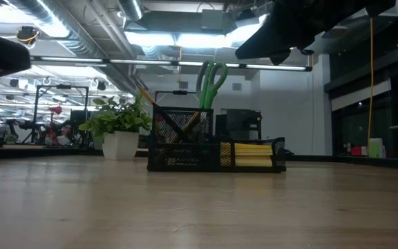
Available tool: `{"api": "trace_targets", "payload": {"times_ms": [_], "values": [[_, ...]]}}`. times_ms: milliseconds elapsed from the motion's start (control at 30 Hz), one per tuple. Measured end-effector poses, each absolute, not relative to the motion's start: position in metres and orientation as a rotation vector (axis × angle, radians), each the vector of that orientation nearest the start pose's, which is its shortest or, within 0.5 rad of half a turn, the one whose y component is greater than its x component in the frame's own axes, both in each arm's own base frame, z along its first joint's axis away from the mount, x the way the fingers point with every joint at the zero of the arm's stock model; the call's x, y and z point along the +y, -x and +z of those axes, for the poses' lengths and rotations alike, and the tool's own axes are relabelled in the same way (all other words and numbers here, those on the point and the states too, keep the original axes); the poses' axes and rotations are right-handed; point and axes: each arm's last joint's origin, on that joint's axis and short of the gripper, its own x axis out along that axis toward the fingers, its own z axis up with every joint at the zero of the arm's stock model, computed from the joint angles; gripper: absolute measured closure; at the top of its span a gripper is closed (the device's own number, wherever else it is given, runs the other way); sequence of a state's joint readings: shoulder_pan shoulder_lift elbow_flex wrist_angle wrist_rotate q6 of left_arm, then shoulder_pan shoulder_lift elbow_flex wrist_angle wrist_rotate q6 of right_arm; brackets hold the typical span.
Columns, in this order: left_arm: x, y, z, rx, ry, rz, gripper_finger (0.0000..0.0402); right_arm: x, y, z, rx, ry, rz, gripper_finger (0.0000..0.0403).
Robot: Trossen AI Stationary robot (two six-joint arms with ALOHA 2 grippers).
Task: Pick and place office supplies into organizer
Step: Put the blue eraser into the black desk organizer
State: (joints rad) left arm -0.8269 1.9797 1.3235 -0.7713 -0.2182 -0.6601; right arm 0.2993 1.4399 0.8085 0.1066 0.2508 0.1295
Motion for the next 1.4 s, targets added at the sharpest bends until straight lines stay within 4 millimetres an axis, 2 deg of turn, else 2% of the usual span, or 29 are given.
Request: {"api": "trace_targets", "payload": {"times_ms": [300, 433, 667, 867, 1033, 1233, 1400], "values": [[-0.263, -0.259, 0.149, 1.317, -0.208, -0.099, 0.0263, 0.082, -0.29, 0.221, 0.507, 0.016, 0.015, 0.0393], [-0.263, -0.259, 0.149, 1.32, -0.246, -0.139, 0.0296, 0.082, -0.29, 0.221, 0.507, 0.015, 0.014, 0.0393], [-0.264, -0.259, 0.149, 1.328, -0.303, -0.207, 0.0385, 0.082, -0.29, 0.221, 0.507, 0.015, 0.014, 0.0393], [-0.263, -0.26, 0.149, 1.303, -0.326, -0.18, 0.0383, 0.082, -0.29, 0.221, 0.507, 0.015, 0.014, 0.0393], [-0.255, -0.262, 0.151, 1.226, -0.4, -0.017, 0.0389, 0.082, -0.29, 0.221, 0.508, -0.002, 0.01, 0.0393], [-0.232, -0.273, 0.157, 1.117, -0.465, 0.237, 0.0386, 0.082, -0.29, 0.221, 0.508, -0.031, 0.002, 0.0393], [-0.212, -0.287, 0.166, 1.036, -0.473, 0.363, 0.0387, 0.083, -0.292, 0.216, 0.524, -0.026, 0.0, 0.0393]]}}
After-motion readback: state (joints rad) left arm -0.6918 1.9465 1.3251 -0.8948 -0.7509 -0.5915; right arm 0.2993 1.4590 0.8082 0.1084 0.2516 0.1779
